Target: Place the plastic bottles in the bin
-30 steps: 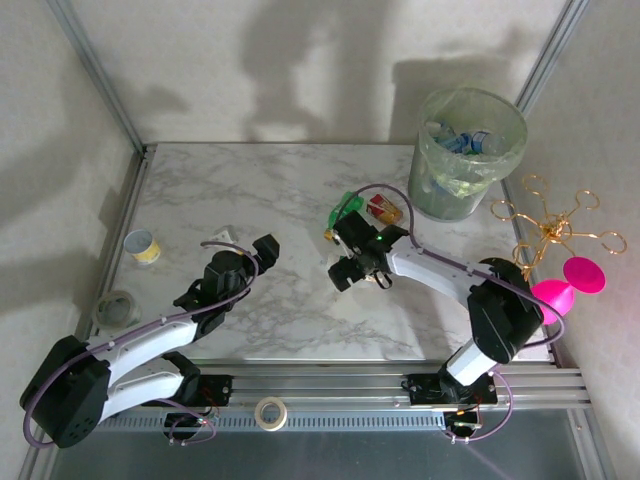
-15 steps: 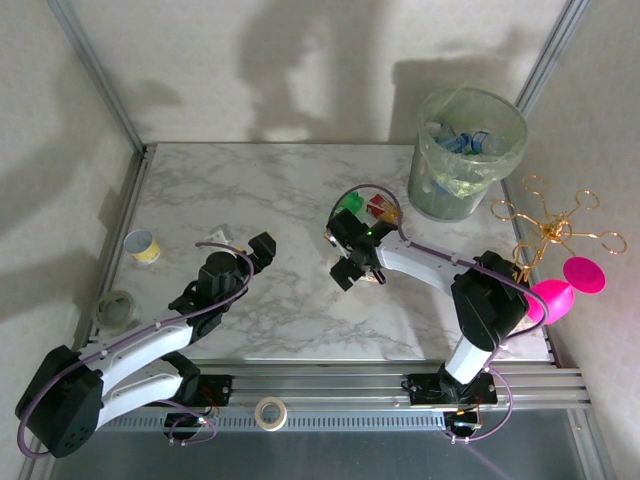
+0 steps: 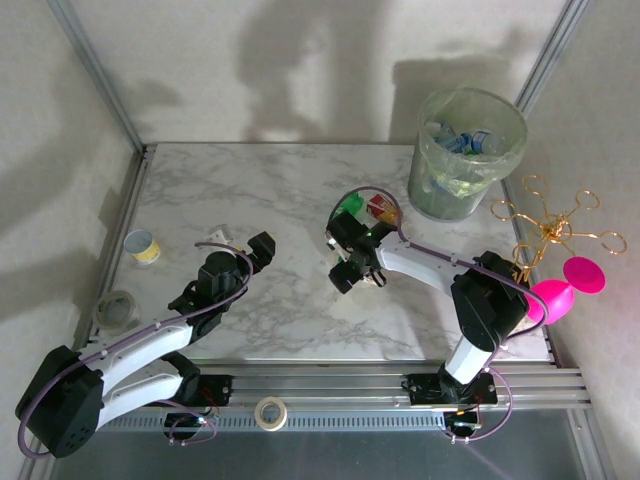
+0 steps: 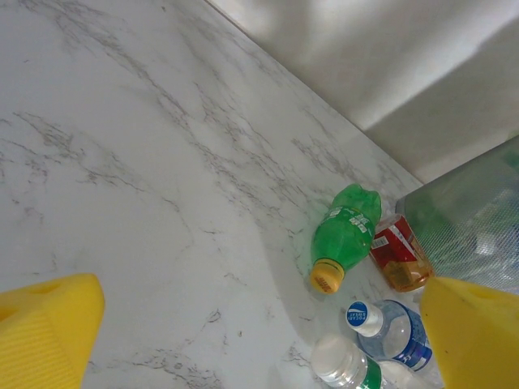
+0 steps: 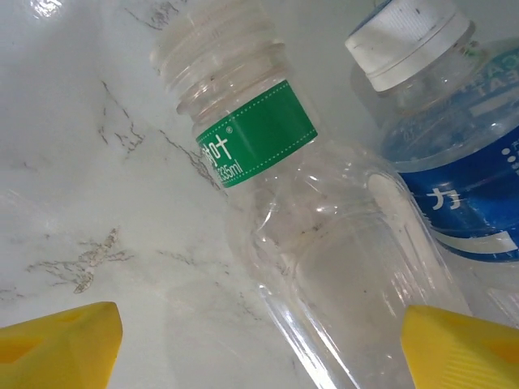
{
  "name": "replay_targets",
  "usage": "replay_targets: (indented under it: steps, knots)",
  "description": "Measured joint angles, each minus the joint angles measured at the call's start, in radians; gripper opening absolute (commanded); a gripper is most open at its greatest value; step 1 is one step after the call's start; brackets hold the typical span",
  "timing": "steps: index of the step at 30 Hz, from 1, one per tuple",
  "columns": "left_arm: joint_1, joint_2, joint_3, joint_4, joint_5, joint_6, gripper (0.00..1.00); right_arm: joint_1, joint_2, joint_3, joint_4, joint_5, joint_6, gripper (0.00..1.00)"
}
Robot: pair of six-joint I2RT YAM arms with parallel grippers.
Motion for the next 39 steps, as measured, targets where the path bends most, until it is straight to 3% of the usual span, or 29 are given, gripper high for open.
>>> replay_targets:
  steps: [11, 25, 28, 35, 39]
  knots:
    - [0.005, 0.002, 0.0, 0.0, 0.001, -0.003, 1.0, 0.006, 0.002, -0.005, 0.007, 0.174, -0.01, 0.95]
    - [0.005, 0.002, -0.011, -0.005, 0.001, -0.02, 1.0, 0.008, 0.072, -0.068, 0.06, 0.09, -0.026, 0.86]
    - [0.005, 0.002, -0.012, -0.004, 0.001, -0.026, 1.0, 0.01, 0.072, -0.068, 0.076, 0.072, -0.022, 0.8]
    - [0.005, 0.002, -0.013, -0.005, 0.001, -0.029, 1.0, 0.014, 0.083, -0.068, 0.088, 0.048, -0.02, 0.53]
    - [0.005, 0.0, -0.013, -0.005, 0.001, -0.029, 1.0, 0.014, 0.082, -0.066, 0.099, 0.036, -0.017, 0.49]
